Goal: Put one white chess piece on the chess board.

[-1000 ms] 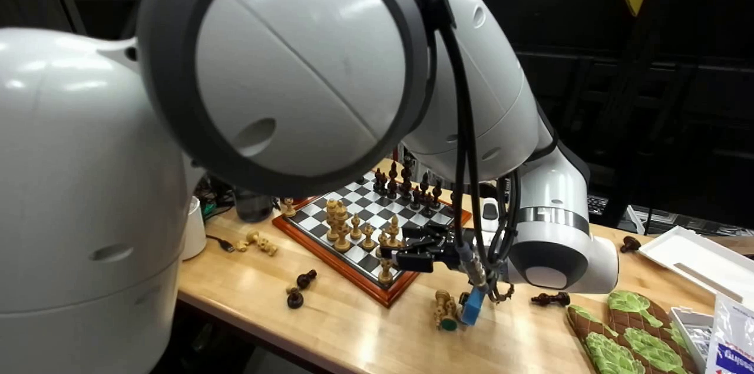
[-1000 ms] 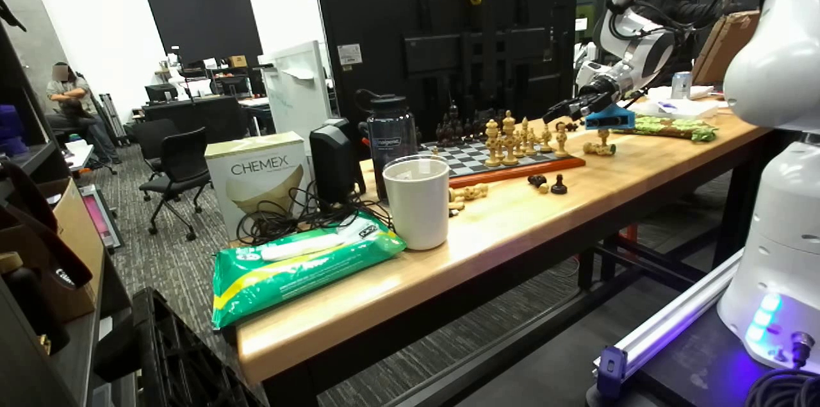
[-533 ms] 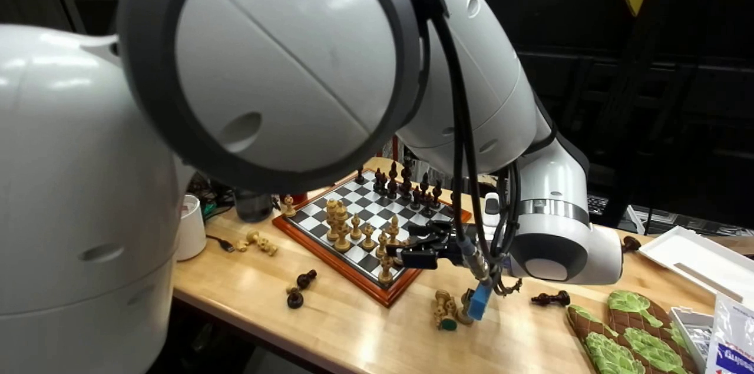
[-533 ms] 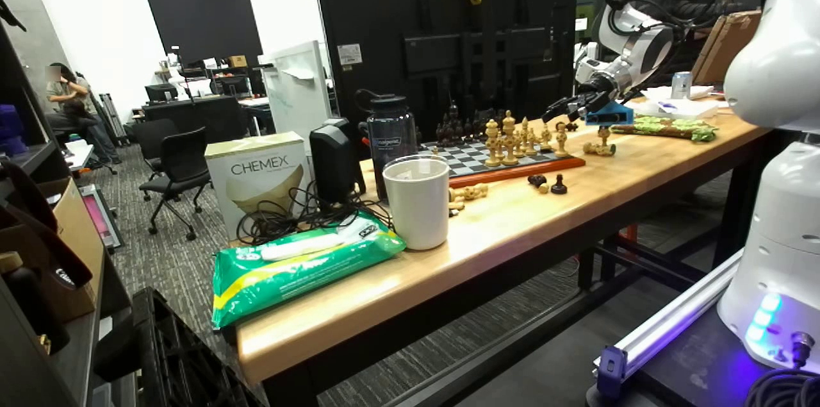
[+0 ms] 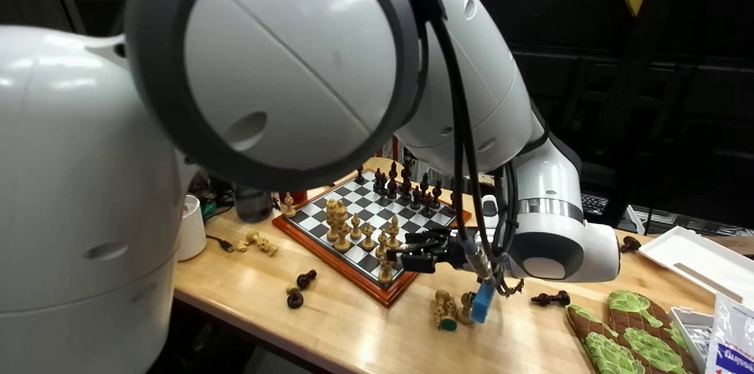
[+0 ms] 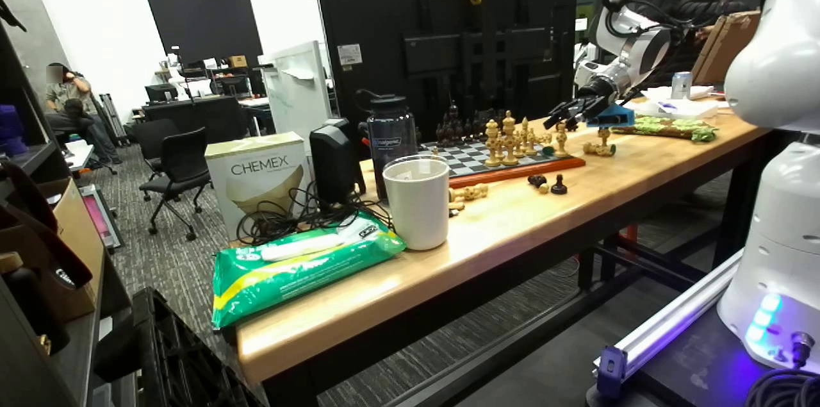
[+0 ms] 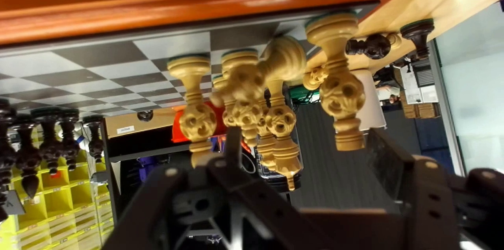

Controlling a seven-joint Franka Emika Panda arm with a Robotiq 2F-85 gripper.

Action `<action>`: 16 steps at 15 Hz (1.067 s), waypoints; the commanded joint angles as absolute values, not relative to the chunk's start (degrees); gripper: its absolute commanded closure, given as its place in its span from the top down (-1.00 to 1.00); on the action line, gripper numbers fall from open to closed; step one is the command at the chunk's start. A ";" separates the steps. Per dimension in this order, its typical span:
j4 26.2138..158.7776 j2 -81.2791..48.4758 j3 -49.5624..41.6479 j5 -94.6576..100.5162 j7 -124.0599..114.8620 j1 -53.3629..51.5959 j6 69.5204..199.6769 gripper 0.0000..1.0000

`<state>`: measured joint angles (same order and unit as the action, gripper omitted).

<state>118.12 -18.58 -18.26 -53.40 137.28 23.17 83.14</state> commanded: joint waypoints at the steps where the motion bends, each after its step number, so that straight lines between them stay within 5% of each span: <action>1: 118.98 -17.46 -18.11 -51.87 137.24 22.84 84.43 0.00; 7: 118.99 -17.43 -18.11 -51.43 137.09 22.84 84.52 -0.96; 8: 118.99 -17.43 -18.12 -51.37 137.07 22.84 84.57 -0.99; 15: 118.96 -17.40 -18.13 -51.00 137.23 22.83 84.63 -0.92; 16: 118.97 -17.39 -18.14 -51.05 137.13 22.83 84.67 -0.17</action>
